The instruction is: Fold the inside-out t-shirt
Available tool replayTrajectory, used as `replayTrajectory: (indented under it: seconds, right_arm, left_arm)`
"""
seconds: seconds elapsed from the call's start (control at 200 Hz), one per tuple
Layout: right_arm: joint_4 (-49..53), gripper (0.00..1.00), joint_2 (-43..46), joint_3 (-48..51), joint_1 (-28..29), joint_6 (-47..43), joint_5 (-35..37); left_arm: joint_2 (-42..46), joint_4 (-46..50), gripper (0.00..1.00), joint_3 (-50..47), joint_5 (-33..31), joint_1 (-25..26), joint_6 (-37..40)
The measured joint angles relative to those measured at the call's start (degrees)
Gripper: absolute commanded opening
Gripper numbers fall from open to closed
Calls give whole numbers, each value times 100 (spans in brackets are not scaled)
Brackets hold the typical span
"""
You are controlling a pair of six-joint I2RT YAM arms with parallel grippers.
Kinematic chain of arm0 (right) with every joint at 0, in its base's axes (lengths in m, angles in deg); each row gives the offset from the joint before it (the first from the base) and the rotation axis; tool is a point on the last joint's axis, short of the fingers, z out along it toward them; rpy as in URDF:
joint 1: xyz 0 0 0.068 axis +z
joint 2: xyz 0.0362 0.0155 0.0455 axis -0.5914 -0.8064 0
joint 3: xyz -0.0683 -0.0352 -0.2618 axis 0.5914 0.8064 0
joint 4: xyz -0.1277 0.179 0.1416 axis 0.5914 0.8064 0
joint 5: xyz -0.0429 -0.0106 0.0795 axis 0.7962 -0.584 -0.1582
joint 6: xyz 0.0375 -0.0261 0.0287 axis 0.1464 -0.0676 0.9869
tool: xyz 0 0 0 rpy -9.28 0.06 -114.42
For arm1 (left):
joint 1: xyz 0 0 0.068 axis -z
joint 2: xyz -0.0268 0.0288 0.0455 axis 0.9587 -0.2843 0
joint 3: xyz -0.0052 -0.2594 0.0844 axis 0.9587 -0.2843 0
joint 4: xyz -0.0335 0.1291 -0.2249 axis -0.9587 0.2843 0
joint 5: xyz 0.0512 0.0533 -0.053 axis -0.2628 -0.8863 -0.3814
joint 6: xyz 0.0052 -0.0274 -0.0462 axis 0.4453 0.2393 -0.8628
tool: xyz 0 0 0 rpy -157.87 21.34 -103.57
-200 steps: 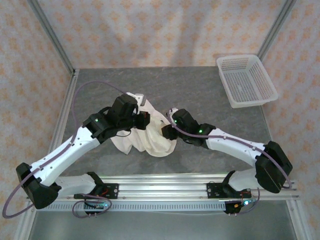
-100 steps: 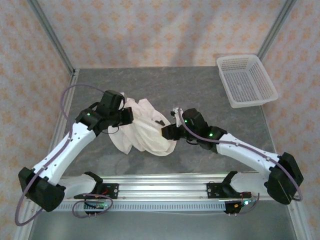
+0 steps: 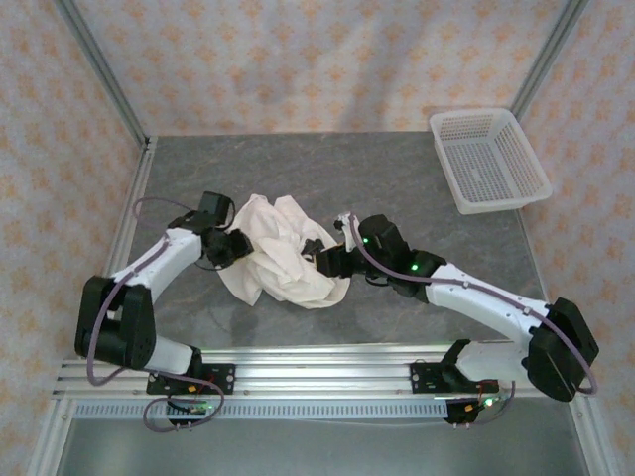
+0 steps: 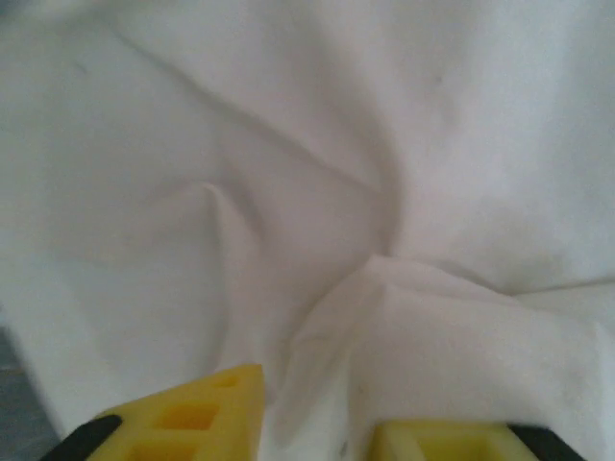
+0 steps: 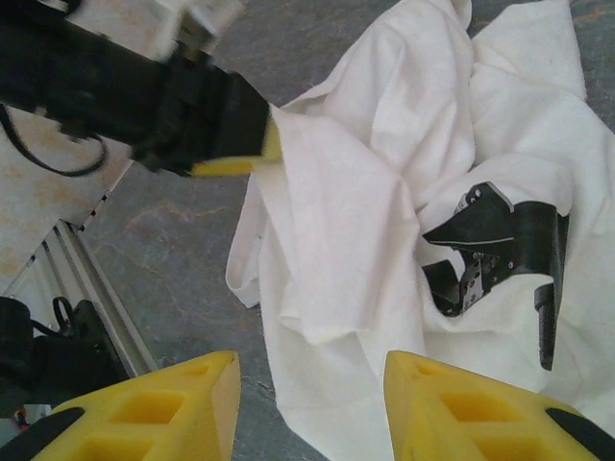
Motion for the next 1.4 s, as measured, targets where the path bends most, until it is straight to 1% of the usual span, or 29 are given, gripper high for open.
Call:
replayTrajectory:
  seconds: [0.025, 0.08, 0.155, 0.195, 0.25, 0.335, 0.415, 0.475, 0.52, 0.61, 0.856, 0.976, 1.096, 1.136, 1.176, 1.256, 1.346, 1.396]
  right_arm:
    - [-2, 44, -22, 0, 4, -2, 11]
    - [-2, 44, -61, 0, 15, -2, 42]
    - [-2, 44, -120, 0, 24, -2, 105]
    - [-2, 44, -155, 0, 24, -2, 151]
    - [-2, 44, -195, 0, 24, -2, 219]
    - [-2, 44, -243, 0, 24, -4, 348]
    - [-2, 44, -251, 9, 24, -2, 476]
    - [0, 44, -251, 33, 24, 0, 566]
    - [4, 44, -251, 57, 24, 0, 619]
    - [46, 44, -245, 90, 24, -2, 691]
    - [177, 44, 63, 184, 24, -2, 892]
    - [223, 45, 227, 229, 24, -4, 951]
    - [264, 45, 308, 234, 24, -7, 990]
    - [269, 45, 313, 234, 24, -11, 1003]
    - [275, 45, 313, 234, 24, -20, 1012]
    - [278, 45, 313, 234, 24, -24, 1027]
    - [289, 45, 313, 234, 24, -24, 1029]
    - [304, 45, 313, 234, 24, -24, 1032]
  left_arm:
    - [166, 109, 46, 39, -92, -59, 116]
    - [564, 332, 46, 157, -297, -107, 258]
    - [1141, 592, 46, 365, -518, 50, 505]
    - [1449, 713, 46, 492, -675, 291, 619]
    - [1808, 848, 44, 649, -820, 758, 719]
    - [2118, 931, 43, 688, -785, 1480, 793]
    - [2162, 885, 43, 518, -673, 1998, 734]
    - [2041, 811, 45, 321, -605, 2343, 590]
    - [1845, 763, 50, 173, -568, 2551, 479]
    - [1412, 614, 54, 52, -566, 2765, 343]
    - [431, -249, 54, 28, -570, 2796, 240]
    - [0, -393, 57, 31, -595, 2796, 219]
    - [-144, -431, 58, 48, -662, 2796, 197]
    - [-160, -446, 55, 72, -678, 2796, 192]
    - [-179, -470, 49, 105, -680, 2796, 190]
    - [-201, -525, 33, 157, -684, 2796, 192]
    - [-214, -562, 13, 199, -691, 2796, 138]
    - [-225, -560, 4, 254, -710, 2796, 153]
